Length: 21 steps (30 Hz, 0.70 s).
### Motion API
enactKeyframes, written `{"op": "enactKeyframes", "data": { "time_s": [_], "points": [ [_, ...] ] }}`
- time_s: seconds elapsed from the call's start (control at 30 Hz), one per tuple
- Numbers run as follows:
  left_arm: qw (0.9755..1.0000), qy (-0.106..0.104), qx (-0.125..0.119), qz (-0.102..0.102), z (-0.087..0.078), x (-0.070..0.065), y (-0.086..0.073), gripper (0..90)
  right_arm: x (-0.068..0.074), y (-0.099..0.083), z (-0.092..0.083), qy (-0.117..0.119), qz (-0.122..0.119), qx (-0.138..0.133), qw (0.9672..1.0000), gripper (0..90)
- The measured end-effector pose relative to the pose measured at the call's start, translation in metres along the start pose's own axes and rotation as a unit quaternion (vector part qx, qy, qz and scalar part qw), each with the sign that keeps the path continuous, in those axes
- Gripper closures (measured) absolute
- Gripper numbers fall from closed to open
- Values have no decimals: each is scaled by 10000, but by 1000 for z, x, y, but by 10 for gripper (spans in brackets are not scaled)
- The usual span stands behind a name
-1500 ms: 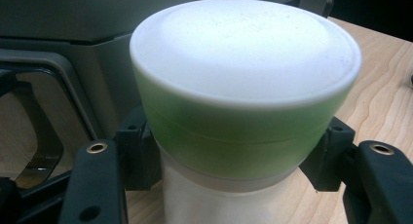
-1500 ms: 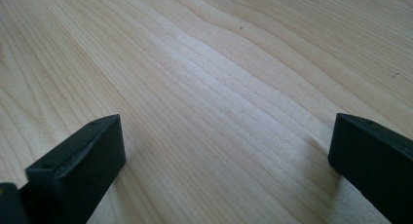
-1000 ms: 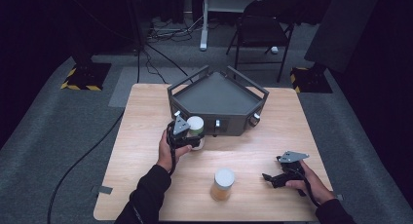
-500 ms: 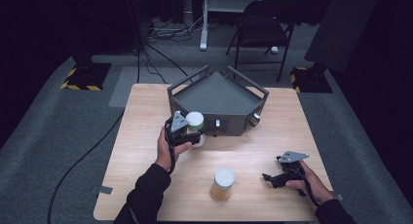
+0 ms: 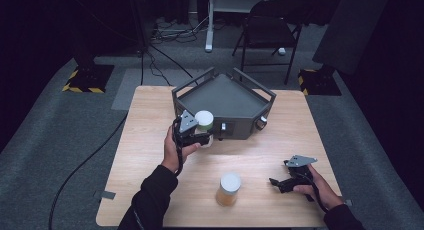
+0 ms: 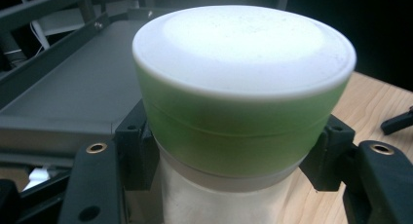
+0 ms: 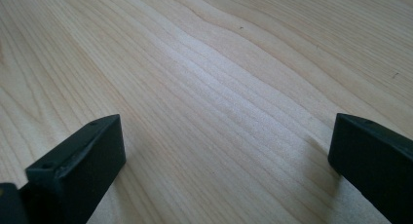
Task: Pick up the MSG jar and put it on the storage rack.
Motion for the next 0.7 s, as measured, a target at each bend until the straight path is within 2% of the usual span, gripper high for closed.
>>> {"op": "enactKeyframes", "data": {
  "time_s": [0.57,0.7],
  "points": [
    [9998,-82,-175,47,4,0,30,351,0,0,0,0,-1,1,10000,0],
    [9995,-165,-265,-84,7,6,36,351,0,0,0,0,-1,1,10000,0]
  ]
}}
Point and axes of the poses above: each handheld gripper's, and its own axes: z roughly forward along the jaws, y roughly out of its top, x roughly to its left, the point moved 2 cm from there along z, roughly forward along the jaws, and after that the axes turned 7 degrees about -x, right-handed, at the moved point
